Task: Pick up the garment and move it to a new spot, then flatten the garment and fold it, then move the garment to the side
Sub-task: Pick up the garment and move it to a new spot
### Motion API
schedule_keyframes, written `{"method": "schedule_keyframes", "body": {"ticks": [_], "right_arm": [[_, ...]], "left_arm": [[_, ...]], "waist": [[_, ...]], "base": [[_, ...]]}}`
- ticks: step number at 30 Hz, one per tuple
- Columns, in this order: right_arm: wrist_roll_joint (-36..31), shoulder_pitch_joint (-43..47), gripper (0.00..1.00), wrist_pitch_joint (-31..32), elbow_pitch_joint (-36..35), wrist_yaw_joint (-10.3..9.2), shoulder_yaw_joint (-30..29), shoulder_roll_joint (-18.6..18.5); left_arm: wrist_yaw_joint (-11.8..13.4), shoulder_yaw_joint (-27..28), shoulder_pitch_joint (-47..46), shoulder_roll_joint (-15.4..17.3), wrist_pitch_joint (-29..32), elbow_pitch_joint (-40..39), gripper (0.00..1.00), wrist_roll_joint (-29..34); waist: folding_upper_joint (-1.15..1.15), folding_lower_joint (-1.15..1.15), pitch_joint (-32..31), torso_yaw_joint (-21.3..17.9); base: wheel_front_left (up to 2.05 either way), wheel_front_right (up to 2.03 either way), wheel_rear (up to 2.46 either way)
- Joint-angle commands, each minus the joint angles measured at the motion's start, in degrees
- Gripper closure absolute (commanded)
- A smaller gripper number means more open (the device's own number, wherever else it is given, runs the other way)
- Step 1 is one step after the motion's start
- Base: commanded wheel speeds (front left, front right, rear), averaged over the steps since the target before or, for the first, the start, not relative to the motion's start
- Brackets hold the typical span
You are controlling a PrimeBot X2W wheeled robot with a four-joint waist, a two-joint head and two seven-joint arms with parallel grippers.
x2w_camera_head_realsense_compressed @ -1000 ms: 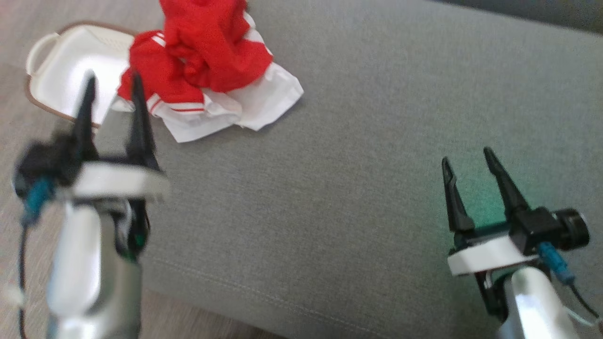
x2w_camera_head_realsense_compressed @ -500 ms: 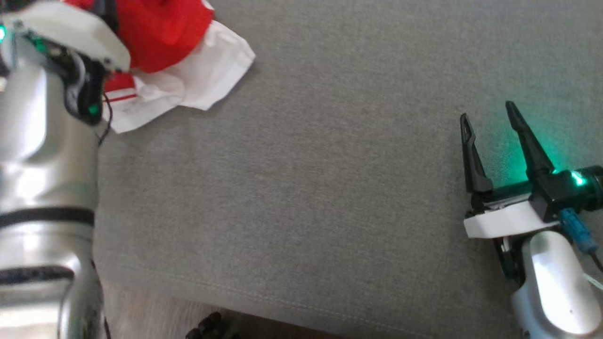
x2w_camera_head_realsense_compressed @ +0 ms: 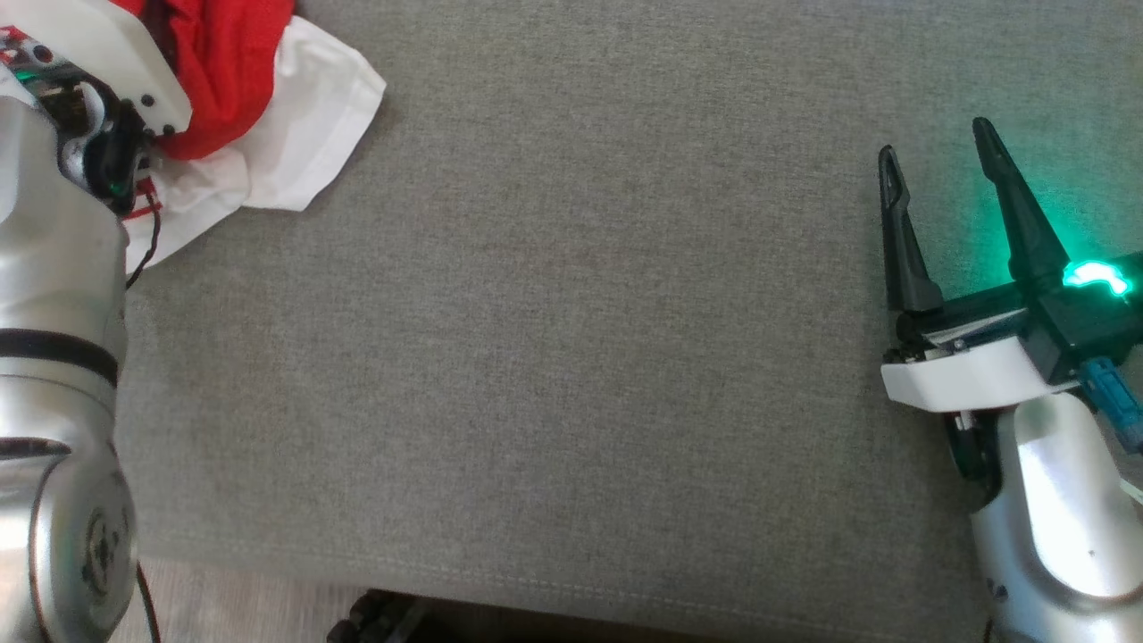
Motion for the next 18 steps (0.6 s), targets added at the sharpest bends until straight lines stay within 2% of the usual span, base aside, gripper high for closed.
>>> {"method": "schedule_keyframes", "body": {"ticks": [1, 2, 3, 4, 7, 11, 18], "right_arm": [[-0.1, 0.2, 0.00, 0.0, 0.2, 0.43, 0.7, -0.4], [-0.1, 0.2, 0.00, 0.0, 0.2, 0.43, 0.6, -0.3], [-0.1, 0.2, 0.00, 0.0, 0.3, 0.43, 0.5, -0.2], [-0.1, 0.3, 0.00, 0.0, 0.4, 0.43, 0.5, 0.0], [0.1, 0.6, 0.00, 0.0, 0.8, 0.43, 0.4, 0.4], [0.5, 1.1, 0.00, 0.0, 1.4, 0.43, 0.2, 1.2], [1.4, 3.2, 0.00, 0.0, 2.4, 0.43, 0.0, 2.4]], "left_arm": [[0.0, 0.3, -1.5, 3.6, -0.1, -0.4, 0.00, -0.1], [0.1, 0.3, -1.7, 3.7, -0.7, 0.0, 0.00, -0.3], [0.7, 0.5, -1.9, 3.8, -1.9, 0.1, 0.26, -0.3], [1.2, 0.4, -2.1, 4.0, -3.8, -0.1, 1.00, -0.2], [0.9, -1.2, -2.0, 4.5, -8.9, -0.4, 1.00, 1.1], [-0.7, -5.2, -2.0, 5.4, -15.4, -2.4, 1.00, 3.4], [-1.2, -11.4, -1.7, 4.5, -18.2, -10.0, 1.00, 3.1]], "waist": [[0.00, 0.00, 0.1, -0.3], [0.00, 0.00, 0.1, -0.4], [0.00, 0.00, -0.1, -0.4], [0.00, 0.00, -0.2, -0.4], [0.00, 0.00, -1.5, -0.3], [0.00, 0.00, -4.2, 0.1], [0.00, 0.00, -10.4, 0.9]], "base": [[0.00, 0.00, 0.00], [0.00, 0.00, 0.00], [0.00, 0.00, 0.00], [0.00, 0.00, 0.00], [0.00, 0.00, 0.00], [0.00, 0.00, 0.00], [0.00, 0.00, 0.00]]}}
